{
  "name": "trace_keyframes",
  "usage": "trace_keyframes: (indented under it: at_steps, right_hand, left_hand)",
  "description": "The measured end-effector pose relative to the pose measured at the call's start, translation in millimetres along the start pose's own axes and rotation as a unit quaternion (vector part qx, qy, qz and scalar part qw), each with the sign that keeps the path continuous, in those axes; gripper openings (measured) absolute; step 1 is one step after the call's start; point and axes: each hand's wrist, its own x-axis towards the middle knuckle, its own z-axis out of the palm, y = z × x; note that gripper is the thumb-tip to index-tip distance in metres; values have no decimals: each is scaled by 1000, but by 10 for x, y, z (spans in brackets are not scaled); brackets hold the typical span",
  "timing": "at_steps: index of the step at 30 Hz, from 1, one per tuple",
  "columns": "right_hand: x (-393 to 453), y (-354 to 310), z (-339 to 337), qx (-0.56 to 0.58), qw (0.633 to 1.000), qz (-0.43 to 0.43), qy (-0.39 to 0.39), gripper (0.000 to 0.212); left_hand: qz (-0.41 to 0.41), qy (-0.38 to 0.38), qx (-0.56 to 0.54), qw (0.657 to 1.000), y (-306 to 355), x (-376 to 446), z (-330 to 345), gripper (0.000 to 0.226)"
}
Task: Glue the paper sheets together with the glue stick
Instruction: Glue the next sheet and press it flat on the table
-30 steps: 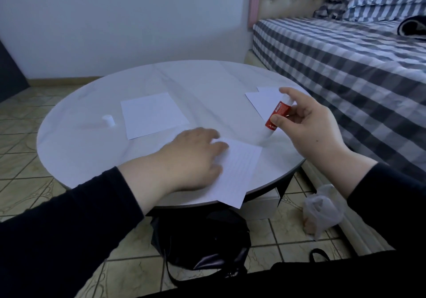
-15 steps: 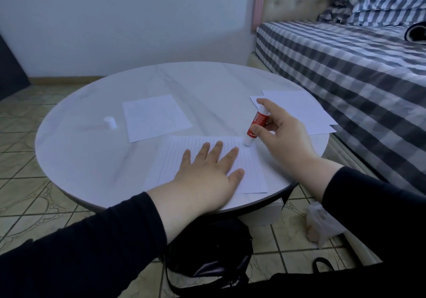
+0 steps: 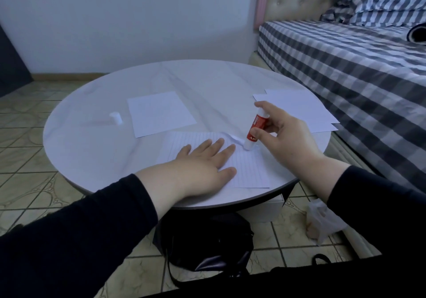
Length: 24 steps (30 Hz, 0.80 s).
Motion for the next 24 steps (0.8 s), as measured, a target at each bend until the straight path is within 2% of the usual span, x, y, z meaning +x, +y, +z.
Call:
trace_keyframes:
  at_steps: [2,5,7,10,16,19,21,24]
  right_hand:
    - [23,-3,-76,3,999,-2,50,49]
    - [77,-44,-269,66,987,17,144,50]
    - [75,-88,-349,99,980,20,170,50]
    - [44,-122,-331,93,984,20,149,50]
    - [40,-13,-20,56,997,19,57,52]
    - [69,7,46,-1,1000,-2,11,51]
    - [115,31,27,-17,1000,9,17,50]
    - [146,64,-56,20,997,35,65,49]
  left_hand:
    - [-1,-2,-4,1000,0,-12,-2,60]
    - [-4,2,3,1000,3,-28,3,60]
    - [-2,14,21,1000,16,-32,-1,60]
    - [-7,27,49,998,53,-43,-22,62]
    - [0,82,81,993,154,-26,-45,72]
    - [1,85,75,994,136,1,-31,76]
    - [7,80,76,994,103,16,-35,76]
    - [19,63,68,996,29,37,-27,75]
